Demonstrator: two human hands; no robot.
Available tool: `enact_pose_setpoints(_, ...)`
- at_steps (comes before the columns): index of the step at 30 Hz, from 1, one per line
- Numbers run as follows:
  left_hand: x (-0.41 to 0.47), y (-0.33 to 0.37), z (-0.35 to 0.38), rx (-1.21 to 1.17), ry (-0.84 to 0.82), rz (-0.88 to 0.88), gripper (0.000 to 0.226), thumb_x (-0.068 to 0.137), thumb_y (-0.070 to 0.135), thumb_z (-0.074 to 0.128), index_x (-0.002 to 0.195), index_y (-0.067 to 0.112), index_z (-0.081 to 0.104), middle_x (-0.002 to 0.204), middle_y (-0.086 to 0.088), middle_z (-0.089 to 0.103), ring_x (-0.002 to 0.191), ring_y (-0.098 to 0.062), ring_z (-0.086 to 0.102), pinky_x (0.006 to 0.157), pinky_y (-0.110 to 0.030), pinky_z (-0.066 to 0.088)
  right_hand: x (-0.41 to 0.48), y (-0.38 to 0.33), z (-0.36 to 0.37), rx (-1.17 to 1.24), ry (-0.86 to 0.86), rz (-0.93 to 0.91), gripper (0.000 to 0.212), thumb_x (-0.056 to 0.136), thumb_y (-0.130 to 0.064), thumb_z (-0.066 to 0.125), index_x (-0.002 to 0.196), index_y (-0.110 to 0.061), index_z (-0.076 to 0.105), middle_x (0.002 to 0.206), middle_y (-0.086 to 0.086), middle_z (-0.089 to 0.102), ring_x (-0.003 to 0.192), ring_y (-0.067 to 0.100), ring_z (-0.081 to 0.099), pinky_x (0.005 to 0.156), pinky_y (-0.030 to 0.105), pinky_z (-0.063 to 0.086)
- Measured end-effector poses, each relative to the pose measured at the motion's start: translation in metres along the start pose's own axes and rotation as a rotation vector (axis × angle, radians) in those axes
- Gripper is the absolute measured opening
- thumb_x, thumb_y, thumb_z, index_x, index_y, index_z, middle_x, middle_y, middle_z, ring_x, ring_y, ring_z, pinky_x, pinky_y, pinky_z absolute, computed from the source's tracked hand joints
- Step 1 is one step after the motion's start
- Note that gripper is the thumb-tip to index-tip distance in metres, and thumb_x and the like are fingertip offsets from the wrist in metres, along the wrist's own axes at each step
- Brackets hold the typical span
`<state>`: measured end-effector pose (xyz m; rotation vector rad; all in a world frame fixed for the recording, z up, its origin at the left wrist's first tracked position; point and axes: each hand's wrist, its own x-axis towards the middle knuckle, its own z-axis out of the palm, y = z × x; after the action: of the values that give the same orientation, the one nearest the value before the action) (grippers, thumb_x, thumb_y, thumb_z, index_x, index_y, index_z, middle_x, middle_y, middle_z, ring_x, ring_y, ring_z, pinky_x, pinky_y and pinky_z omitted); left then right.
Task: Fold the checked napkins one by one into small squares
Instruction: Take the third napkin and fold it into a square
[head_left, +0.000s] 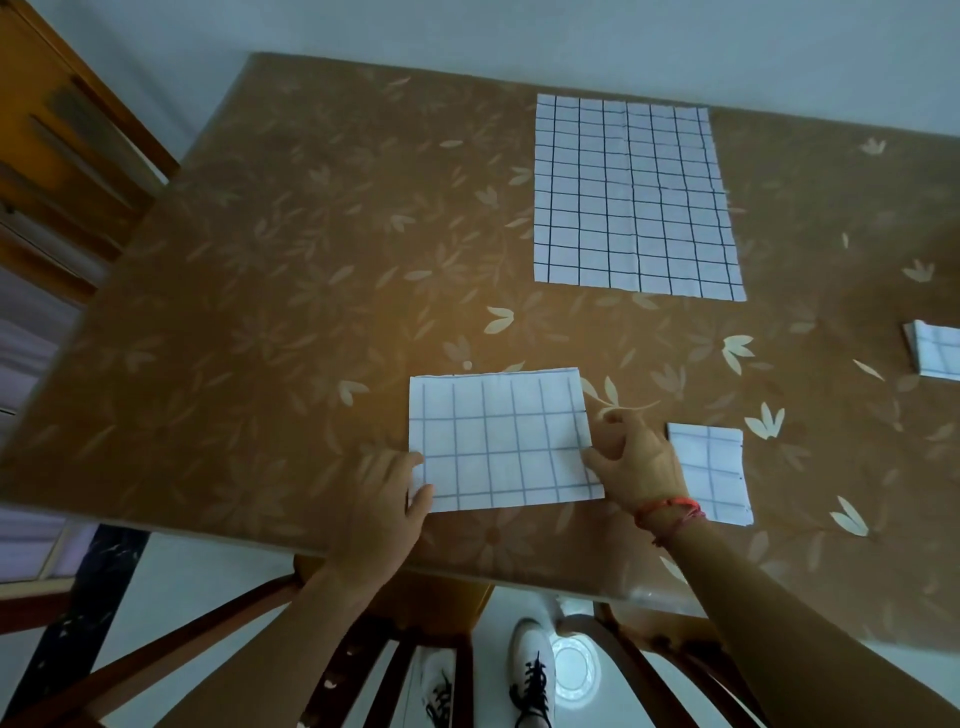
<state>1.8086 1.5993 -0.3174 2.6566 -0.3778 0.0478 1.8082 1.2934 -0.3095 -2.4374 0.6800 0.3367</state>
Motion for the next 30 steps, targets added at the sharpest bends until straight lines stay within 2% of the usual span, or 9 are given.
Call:
enact_pose_setpoints(2, -0.009, 0.013, 0.002, -0.010, -0.048, 0.154, 0.028, 0.092, 0.032, 0.052, 0.113, 0.016, 0.061, 0.111, -0.001, 0.062, 0.106, -0.017, 0.057, 0.091, -0.028, 0.048, -0.022, -0.028, -0.011, -0.077, 0.134, -0.238, 0.047, 0.081, -0.031, 0.064, 0.125, -0.021, 0.051, 0.110, 0.004, 0.054, 0.100, 0.023, 0.053, 0.080, 0.039, 0.052)
enact_pose_setpoints(5, -0.034, 0.037, 0.011, 0.015, -0.151, 0.338, 0.037, 0.090, 0.031, 0.054, 0.123, 0.014, 0.055, 0.126, -0.006, 0.057, 0.119, -0.020, 0.053, 0.097, -0.035, 0.050, -0.054, -0.033, 0.007, -0.236, 0.117, -0.465, 0.047, 0.083, -0.037, 0.053, 0.124, -0.014, 0.056, 0.120, 0.012, 0.054, 0.105, 0.027, 0.055, 0.081, 0.043, 0.054)
enact_pose_setpoints(7, -0.045, 0.046, 0.017, 0.087, -0.185, 0.390, 0.045, 0.090, 0.033, 0.053, 0.129, 0.011, 0.053, 0.136, -0.010, 0.053, 0.128, -0.024, 0.048, 0.104, -0.040, 0.045, -0.076, -0.030, 0.026, -0.331, 0.105, -0.608, 0.051, 0.084, -0.044, 0.048, 0.123, -0.012, 0.057, 0.130, 0.017, 0.054, 0.115, 0.032, 0.055, 0.087, 0.046, 0.053)
enact_pose_setpoints(10, -0.051, 0.046, 0.025, 0.218, -0.238, 0.379, 0.052, 0.093, 0.037, 0.052, 0.137, 0.008, 0.048, 0.146, -0.014, 0.044, 0.137, -0.029, 0.038, 0.110, -0.048, 0.036, -0.101, -0.030, 0.044, -0.489, 0.041, -0.838, 0.055, 0.086, -0.045, 0.055, 0.130, -0.012, 0.048, 0.141, 0.020, 0.045, 0.133, 0.037, 0.042, 0.100, 0.049, 0.047)
enact_pose_setpoints(12, -0.053, 0.043, 0.030, 0.259, -0.290, 0.353, 0.057, 0.095, 0.041, 0.051, 0.141, 0.009, 0.044, 0.151, -0.014, 0.038, 0.141, -0.030, 0.032, 0.111, -0.051, 0.033, -0.103, -0.026, 0.054, -0.530, 0.006, -0.838, 0.056, 0.090, -0.044, 0.051, 0.135, -0.012, 0.042, 0.147, 0.020, 0.038, 0.139, 0.037, 0.033, 0.103, 0.051, 0.043)
enact_pose_setpoints(15, -0.053, 0.040, 0.034, 0.288, -0.350, 0.333, 0.059, 0.098, 0.045, 0.039, 0.144, 0.009, 0.039, 0.154, -0.014, 0.032, 0.144, -0.030, 0.025, 0.111, -0.053, 0.031, -0.096, -0.025, 0.060, -0.575, -0.027, -0.776, 0.060, 0.093, -0.048, 0.045, 0.137, -0.008, 0.038, 0.149, 0.023, 0.034, 0.139, 0.039, 0.030, 0.103, 0.055, 0.041)
enact_pose_setpoints(20, -0.047, 0.041, 0.034, 0.297, -0.355, 0.312, 0.061, 0.096, 0.046, 0.039, 0.144, 0.008, 0.039, 0.154, -0.013, 0.033, 0.144, -0.029, 0.026, 0.112, -0.053, 0.030, -0.088, -0.028, 0.058, -0.617, -0.099, -0.732, 0.063, 0.098, -0.051, 0.015, 0.140, -0.010, 0.040, 0.151, 0.022, 0.031, 0.140, 0.038, 0.028, 0.103, 0.058, 0.038)
enact_pose_setpoints(25, -0.045, 0.042, 0.034, 0.292, -0.354, 0.290, 0.061, 0.097, 0.044, 0.038, 0.146, 0.007, 0.036, 0.155, -0.013, 0.031, 0.145, -0.028, 0.023, 0.114, -0.051, 0.028, -0.081, -0.029, 0.058, -0.640, -0.141, -0.729, 0.069, 0.092, -0.058, 0.024, 0.142, -0.011, 0.038, 0.152, 0.021, 0.029, 0.141, 0.038, 0.027, 0.103, 0.060, 0.036)
enact_pose_setpoints(30, -0.043, 0.042, 0.035, 0.287, -0.353, 0.242, 0.063, 0.097, 0.043, 0.040, 0.147, 0.005, 0.034, 0.156, -0.013, 0.029, 0.145, -0.028, 0.021, 0.115, -0.051, 0.026, -0.077, -0.031, 0.057, -0.628, -0.144, -0.727, 0.071, 0.093, -0.061, 0.019, 0.143, -0.014, 0.037, 0.153, 0.018, 0.028, 0.141, 0.037, 0.026, 0.105, 0.061, 0.034)
